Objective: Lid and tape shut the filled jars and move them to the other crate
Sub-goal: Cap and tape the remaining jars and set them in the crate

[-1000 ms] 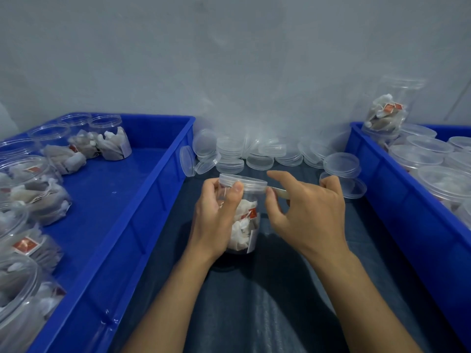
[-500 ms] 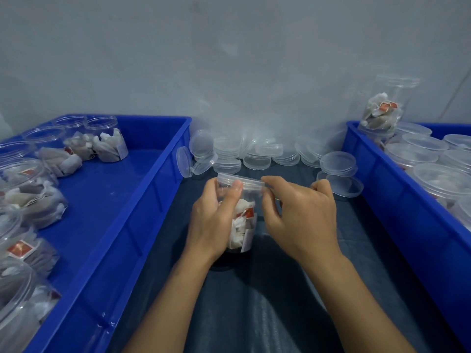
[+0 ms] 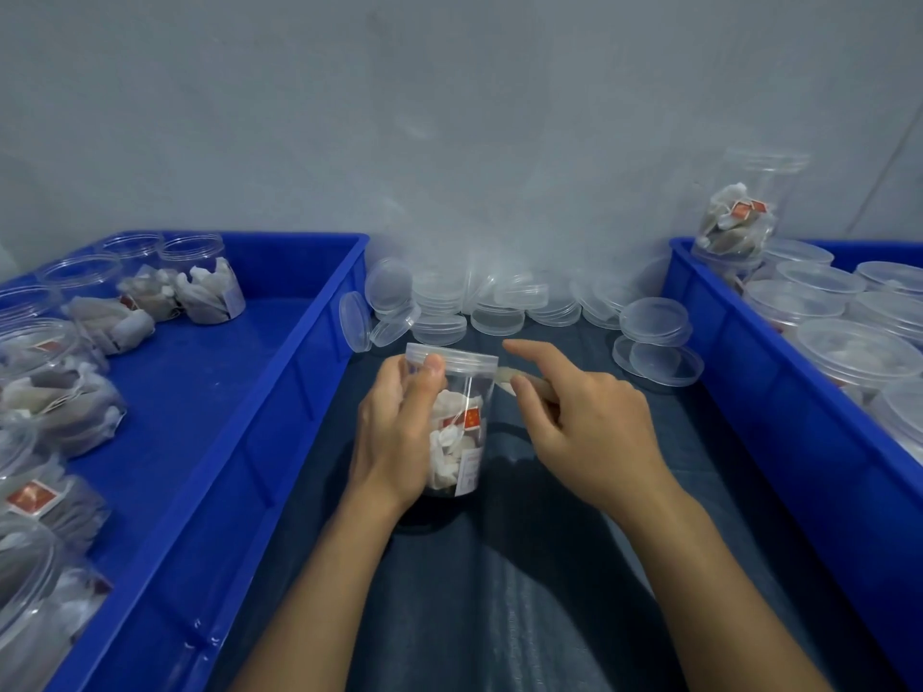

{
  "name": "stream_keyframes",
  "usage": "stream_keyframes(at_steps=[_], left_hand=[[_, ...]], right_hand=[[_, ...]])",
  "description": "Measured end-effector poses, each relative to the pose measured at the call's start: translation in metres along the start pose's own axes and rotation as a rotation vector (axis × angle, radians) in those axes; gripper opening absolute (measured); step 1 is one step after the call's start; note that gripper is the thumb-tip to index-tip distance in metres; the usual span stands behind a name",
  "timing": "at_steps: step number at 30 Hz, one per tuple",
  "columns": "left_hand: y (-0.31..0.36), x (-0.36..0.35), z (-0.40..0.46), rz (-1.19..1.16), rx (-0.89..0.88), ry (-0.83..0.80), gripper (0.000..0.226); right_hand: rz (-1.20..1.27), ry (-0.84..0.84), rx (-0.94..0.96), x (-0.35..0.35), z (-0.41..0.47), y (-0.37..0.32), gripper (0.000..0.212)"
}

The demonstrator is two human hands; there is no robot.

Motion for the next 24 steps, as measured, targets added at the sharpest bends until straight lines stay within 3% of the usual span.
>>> stream_keyframes(at_steps=[10,18,24], left_hand=[[0.0056,0.0021,0.0006,-0.061,0.111,-0.084,0.071],[0.0044,0.0007,0.0009,-0.198,0.233,-0.188,0.067],[-0.0028,0.0018,0.0058,-0.223,0.211,-0.241,0.065]], right_hand=[[-0.169,0.071,0.058,-0.0045,-0.0005,0.0051,0.037],[-0.167,0.054,0.066,-0.0036,0.0005,0.0033,0.046],[-0.068,-0.079,-0.048,-0.001,-0.0005,0.0015,0.047]])
Point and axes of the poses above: each hand's wrist, its own z-axis towards the middle knuckle, its own x-axis out of the back of the hand, y = z × x, the point moved 1 cm from there along z, towards the middle knuckle, and after that the axes turned 9 degrees about y, right-handed, at the moved point
